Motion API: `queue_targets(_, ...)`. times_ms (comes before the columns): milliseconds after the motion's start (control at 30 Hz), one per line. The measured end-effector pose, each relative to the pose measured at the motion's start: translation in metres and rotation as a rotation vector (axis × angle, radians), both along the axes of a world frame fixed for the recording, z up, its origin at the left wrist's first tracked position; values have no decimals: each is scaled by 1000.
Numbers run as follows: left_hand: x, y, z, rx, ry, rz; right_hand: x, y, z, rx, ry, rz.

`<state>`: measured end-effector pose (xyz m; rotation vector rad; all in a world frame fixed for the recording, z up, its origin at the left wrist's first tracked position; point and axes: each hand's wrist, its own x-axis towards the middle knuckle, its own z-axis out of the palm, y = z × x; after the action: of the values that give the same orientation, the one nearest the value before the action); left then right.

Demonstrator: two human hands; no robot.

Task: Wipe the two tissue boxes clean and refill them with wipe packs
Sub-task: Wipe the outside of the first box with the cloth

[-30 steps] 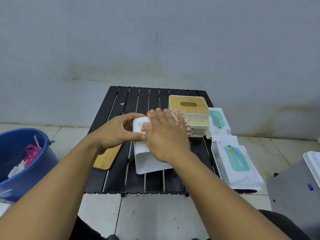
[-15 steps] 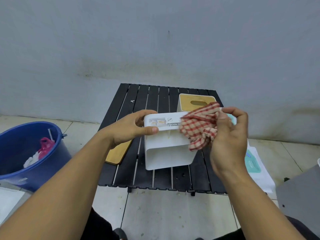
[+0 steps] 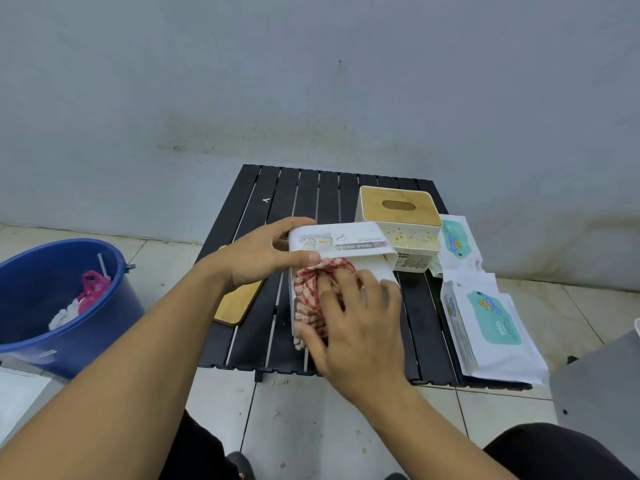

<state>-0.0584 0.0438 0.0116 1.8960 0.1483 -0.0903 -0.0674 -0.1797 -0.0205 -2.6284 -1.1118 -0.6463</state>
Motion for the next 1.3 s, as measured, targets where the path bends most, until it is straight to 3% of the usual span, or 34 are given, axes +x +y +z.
queue_targets(167, 1, 0, 2, -2, -7, -25, -9, 15, 4, -246, 106, -69)
queue_targets(500, 1, -2, 2, -11, -14, -20, 9, 57, 33, -283, 281, -174)
queue_targets(733, 1, -1, 0, -50, -21, -6, 10, 1, 45, -393, 207, 30)
queue_targets(833, 1, 0, 0, -63, -12, -6, 10, -30, 44, -479, 211, 10)
queue_targets(1067, 3, -3, 0, -71, -8, 12, 31, -52, 39, -430, 173, -296)
queue_targets(1300, 5, -5, -1, -57, -37, 57, 2, -10, 15, -217, 93, -27)
